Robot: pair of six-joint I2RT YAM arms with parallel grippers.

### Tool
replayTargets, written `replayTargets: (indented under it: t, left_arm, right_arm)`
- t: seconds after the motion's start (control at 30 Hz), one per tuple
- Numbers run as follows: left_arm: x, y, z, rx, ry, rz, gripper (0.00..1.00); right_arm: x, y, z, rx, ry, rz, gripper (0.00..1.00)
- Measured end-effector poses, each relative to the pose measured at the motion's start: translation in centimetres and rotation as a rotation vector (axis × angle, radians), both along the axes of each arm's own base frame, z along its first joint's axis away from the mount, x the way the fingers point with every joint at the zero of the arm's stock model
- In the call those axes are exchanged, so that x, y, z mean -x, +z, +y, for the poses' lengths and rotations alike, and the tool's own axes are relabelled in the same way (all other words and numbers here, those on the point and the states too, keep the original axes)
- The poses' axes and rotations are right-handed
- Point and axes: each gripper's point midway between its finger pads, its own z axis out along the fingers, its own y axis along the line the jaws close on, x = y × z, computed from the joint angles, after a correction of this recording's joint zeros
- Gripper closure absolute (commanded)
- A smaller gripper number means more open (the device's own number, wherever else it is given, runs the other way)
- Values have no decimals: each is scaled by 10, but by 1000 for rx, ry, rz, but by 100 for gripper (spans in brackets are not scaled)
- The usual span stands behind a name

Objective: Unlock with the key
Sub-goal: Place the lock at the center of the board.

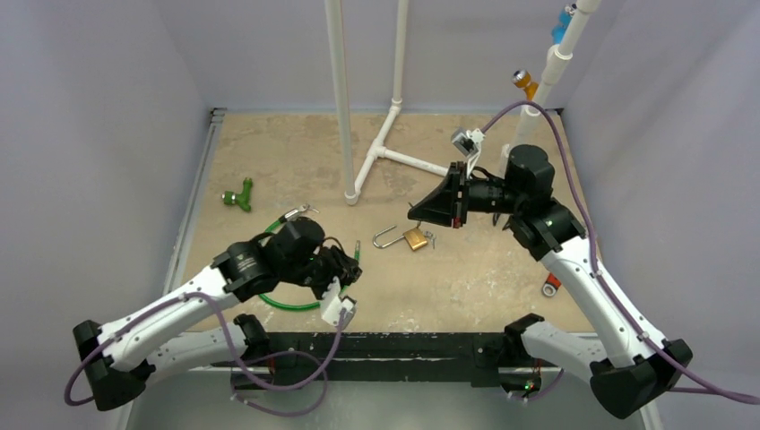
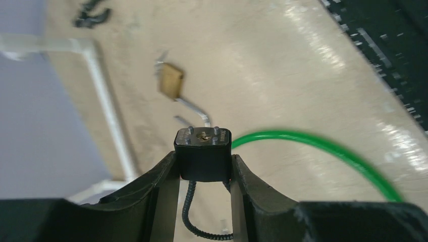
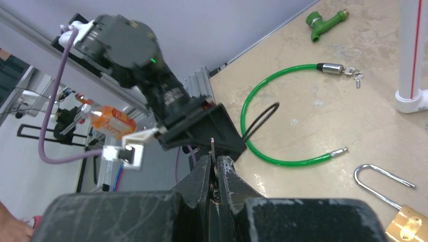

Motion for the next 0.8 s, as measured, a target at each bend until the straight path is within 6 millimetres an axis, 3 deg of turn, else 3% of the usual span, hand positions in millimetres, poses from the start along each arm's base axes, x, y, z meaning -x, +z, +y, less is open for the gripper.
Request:
replayTargets:
  t: [0.17,0.33,0.43,0.57,0.7,0.8]
  left_arm:
    - [8,-84,-1,-179,136,318,100]
    - [6,-139,-6,-315,286,504,96]
    - [4,-161,-7,-358,375,570,65]
    - [3,-171,-12,-348,424,562,51]
    - [5,-178,-18,-359,439,559,2]
    - [5,-180,-16,-371,454,575,0]
  right_arm:
    - [6,3,-7,-7,-43,-30,100]
    - [6,5,-13,-11,-71,-43,100]
    - [2,1,-19,-7,-97,-36,100]
    - [-5,-6,-25,-1,-124,-15,100]
    - [-8,-8,-28,0,-137,-9,100]
    - [-8,-7,-28,-2,-135,-9,100]
